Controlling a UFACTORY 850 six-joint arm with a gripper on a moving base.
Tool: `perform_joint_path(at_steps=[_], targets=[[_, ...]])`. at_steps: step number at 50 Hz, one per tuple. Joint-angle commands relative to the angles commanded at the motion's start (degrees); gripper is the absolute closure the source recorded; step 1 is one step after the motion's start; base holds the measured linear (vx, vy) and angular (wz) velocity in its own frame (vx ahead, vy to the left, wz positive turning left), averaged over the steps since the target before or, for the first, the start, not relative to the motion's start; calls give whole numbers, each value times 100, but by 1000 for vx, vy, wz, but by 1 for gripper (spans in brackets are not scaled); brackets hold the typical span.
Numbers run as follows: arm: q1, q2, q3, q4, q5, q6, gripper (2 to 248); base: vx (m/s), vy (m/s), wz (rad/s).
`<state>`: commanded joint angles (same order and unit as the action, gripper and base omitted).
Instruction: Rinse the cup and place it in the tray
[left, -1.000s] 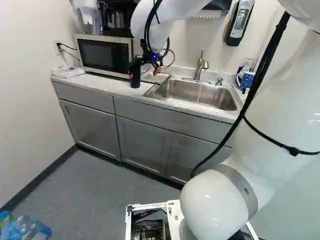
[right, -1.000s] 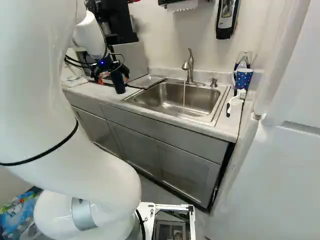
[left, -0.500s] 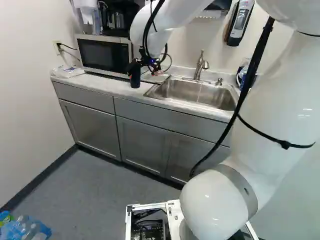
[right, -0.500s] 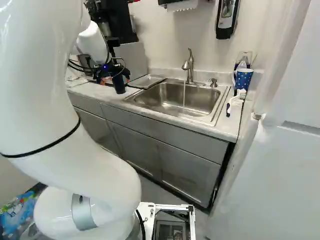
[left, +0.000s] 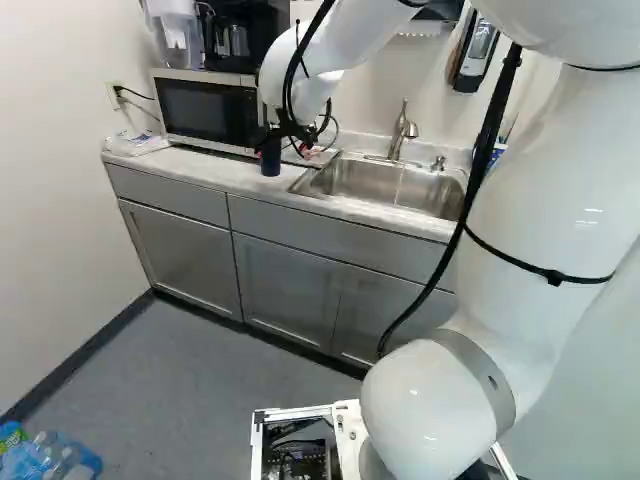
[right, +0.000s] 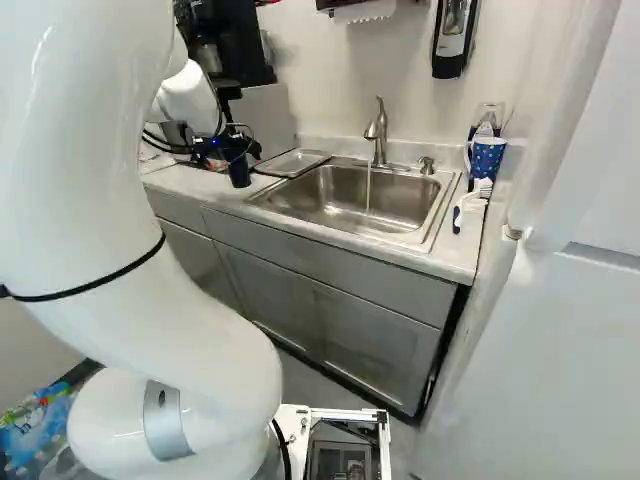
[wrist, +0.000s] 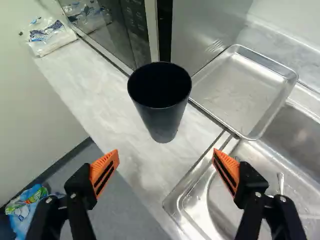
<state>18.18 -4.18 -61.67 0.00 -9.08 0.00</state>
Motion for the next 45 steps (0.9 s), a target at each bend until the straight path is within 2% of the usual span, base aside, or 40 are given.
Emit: perform_joint_path(at_steps=[45], targets=[[9, -467, 94, 0, 1371, 0, 3, 0, 0, 0]])
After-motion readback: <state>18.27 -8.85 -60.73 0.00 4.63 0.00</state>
